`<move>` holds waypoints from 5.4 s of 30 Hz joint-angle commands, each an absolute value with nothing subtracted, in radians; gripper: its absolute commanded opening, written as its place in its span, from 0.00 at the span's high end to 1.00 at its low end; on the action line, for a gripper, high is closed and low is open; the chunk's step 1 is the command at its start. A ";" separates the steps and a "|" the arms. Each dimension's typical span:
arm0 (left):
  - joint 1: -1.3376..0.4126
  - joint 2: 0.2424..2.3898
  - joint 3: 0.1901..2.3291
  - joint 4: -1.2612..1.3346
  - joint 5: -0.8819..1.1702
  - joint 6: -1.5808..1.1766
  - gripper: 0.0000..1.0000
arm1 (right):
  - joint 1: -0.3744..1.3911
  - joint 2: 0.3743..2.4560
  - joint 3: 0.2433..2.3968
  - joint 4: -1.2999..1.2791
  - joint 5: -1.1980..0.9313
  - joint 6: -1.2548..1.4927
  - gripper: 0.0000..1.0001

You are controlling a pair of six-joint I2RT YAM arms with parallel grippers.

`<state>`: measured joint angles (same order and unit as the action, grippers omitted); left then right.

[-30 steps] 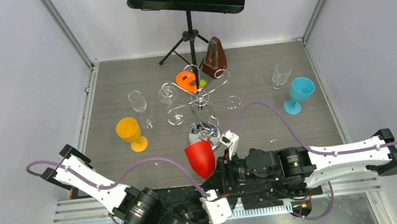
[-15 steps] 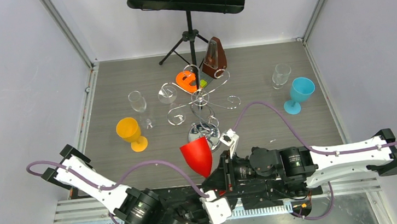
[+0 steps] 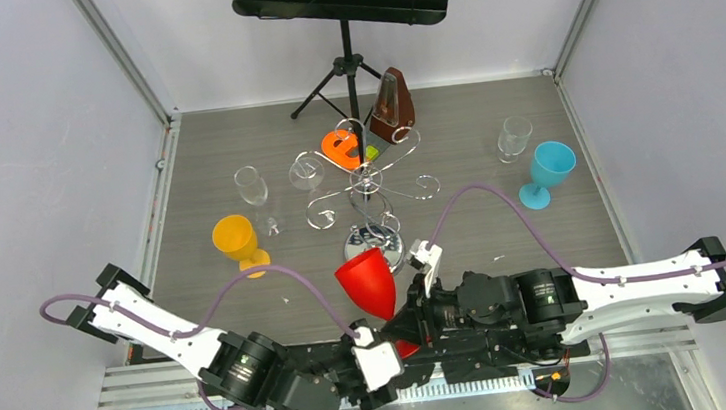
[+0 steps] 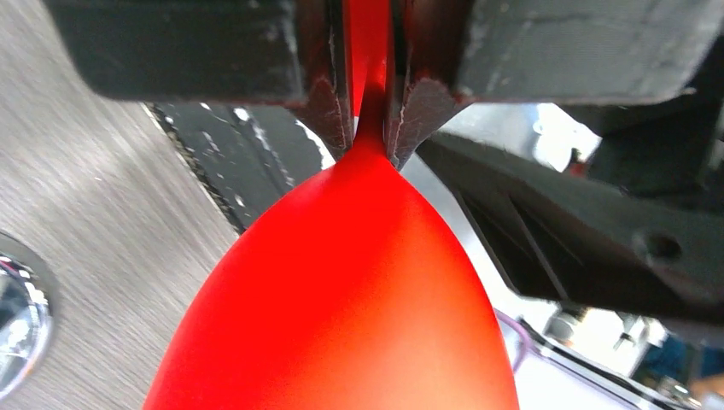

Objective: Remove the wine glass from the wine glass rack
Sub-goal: Place the wine glass at the center of the board.

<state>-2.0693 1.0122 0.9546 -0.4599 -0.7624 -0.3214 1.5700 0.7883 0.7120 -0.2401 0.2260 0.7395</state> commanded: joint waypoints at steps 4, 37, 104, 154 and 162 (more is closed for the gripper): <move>-1.963 0.895 0.846 -0.303 -0.656 -0.379 0.25 | 1.581 0.819 0.765 -0.428 0.352 0.515 0.94; -1.374 0.404 0.525 -0.244 -0.254 -0.759 0.02 | 1.581 0.786 0.638 -0.388 0.654 -0.275 0.94; -1.006 0.410 0.593 -0.589 -0.016 -0.807 1.00 | 1.629 0.724 0.609 -0.261 0.689 -0.462 0.55; -0.338 0.817 0.969 -1.051 0.044 -0.258 1.00 | 1.630 0.628 0.573 -0.194 0.620 -0.301 0.47; -0.295 0.956 1.015 -1.061 0.029 -0.253 1.00 | 1.629 0.634 0.562 -0.173 0.613 -0.309 0.46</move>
<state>-0.3126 0.9176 0.9600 -1.0893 0.0132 -0.2779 1.6260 0.6353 0.5667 -0.2382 0.6193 -0.3145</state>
